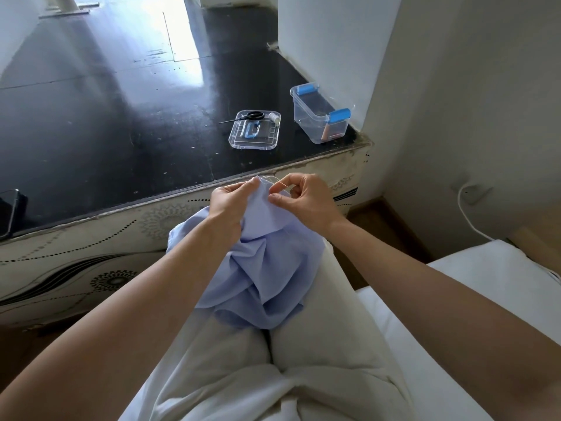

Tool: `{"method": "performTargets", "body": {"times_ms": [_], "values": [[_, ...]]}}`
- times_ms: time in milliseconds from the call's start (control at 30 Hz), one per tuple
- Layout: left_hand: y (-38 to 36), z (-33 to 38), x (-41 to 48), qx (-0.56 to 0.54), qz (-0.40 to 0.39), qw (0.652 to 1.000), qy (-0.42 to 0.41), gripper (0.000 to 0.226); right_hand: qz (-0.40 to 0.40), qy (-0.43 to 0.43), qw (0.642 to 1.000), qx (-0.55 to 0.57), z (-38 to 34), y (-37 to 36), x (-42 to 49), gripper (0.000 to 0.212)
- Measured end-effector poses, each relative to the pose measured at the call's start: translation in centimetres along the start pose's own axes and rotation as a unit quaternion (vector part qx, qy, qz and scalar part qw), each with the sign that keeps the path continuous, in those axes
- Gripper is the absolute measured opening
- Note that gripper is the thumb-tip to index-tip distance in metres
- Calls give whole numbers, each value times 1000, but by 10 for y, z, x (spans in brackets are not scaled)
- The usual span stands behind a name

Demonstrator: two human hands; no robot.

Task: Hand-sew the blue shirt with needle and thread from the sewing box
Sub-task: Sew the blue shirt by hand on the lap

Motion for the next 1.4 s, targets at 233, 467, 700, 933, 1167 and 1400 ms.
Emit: {"method": "performTargets", "body": {"times_ms": [233, 467, 700, 933, 1167, 1400], "values": [[-8, -3, -5, 0, -24, 1000, 18, 21, 56, -3, 998, -39, 2, -2, 0, 19], [-7, -2, -1, -14, -16, 1000, 18, 19, -65, 19, 997, 24, 8, -11, -7, 16], [-10, -7, -2, -9, -21, 999, 42, 32, 9, -9, 1000, 9, 6, -1, -4, 25], [-3, -9, -1, -35, -2, 998, 55, 26, -19, -37, 999, -7, 26, -4, -9, 28], [-7, -10, -6, -28, 0, 998, 52, 21, 3, -26, 1000, -13, 19, -7, -7, 21], [-6, -10, -7, -43, 3, 997, 57, 19, -24, -32, 999, 20, 23, -9, -8, 19]]}}
Point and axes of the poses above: each hand's wrist, its own x-axis towards the middle knuckle, its own y-axis out of the back of the hand, z = x × y, the point moved 9 cm from there along x, towards the middle knuckle, and after that the axes turned 3 degrees about -z, right-handed, at the moved point
